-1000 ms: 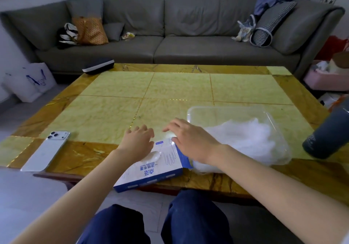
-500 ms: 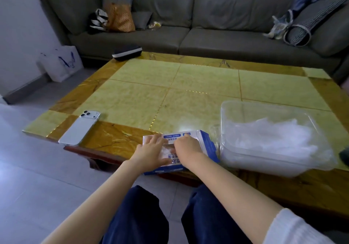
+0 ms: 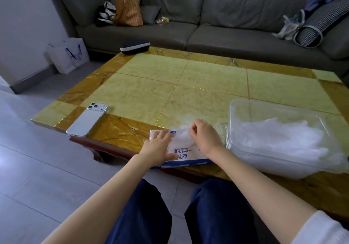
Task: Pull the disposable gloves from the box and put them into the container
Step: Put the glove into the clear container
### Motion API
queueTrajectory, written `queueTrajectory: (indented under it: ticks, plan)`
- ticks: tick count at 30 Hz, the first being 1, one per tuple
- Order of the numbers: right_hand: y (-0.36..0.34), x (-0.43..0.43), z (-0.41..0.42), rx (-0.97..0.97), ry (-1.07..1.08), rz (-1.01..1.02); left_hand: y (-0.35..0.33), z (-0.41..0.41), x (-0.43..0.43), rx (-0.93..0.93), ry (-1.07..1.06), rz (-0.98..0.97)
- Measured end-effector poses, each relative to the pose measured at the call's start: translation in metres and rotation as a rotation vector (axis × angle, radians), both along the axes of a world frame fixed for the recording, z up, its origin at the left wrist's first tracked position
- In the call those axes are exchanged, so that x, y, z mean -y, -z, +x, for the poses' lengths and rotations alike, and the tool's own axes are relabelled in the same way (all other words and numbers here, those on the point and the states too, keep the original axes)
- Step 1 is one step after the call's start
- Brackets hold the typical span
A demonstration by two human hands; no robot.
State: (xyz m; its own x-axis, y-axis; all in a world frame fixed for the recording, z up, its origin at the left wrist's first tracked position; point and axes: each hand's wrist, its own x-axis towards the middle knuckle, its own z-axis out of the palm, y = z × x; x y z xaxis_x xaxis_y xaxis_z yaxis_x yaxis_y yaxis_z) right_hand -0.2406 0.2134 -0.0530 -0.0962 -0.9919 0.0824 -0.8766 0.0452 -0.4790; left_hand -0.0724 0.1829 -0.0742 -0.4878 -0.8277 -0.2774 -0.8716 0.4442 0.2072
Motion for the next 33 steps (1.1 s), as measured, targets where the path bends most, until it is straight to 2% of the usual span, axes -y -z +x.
queueTrajectory:
  ticks: [4, 6, 9, 14, 18, 23, 33]
  plan:
    - [-0.007, 0.0, -0.003, 0.035, 0.091, -0.073, -0.001, 0.001, -0.002, -0.006, -0.001, 0.002]
    - [-0.006, -0.002, -0.001, 0.008, 0.092, -0.027, -0.002, 0.0, -0.004, -0.001, -0.001, -0.004]
    - [-0.004, -0.003, 0.003, 0.065, 0.035, 0.065, -0.004, 0.0, -0.005, -0.006, -0.005, -0.006]
    - [-0.003, -0.004, 0.003, 0.136, 0.04, 0.01, -0.003, 0.001, -0.006, -0.054, -0.028, 0.01]
    - [-0.003, -0.006, 0.002, 0.109, 0.037, 0.082, -0.001, 0.0, -0.012, -0.068, -0.062, -0.036]
    - [-0.002, -0.01, 0.003, 0.1, 0.031, 0.158, -0.001, 0.001, -0.022, -0.126, -0.001, -0.068]
    - [-0.017, -0.005, -0.008, 0.076, 0.105, -0.025, -0.01, 0.001, -0.016, -0.059, 0.012, -0.012]
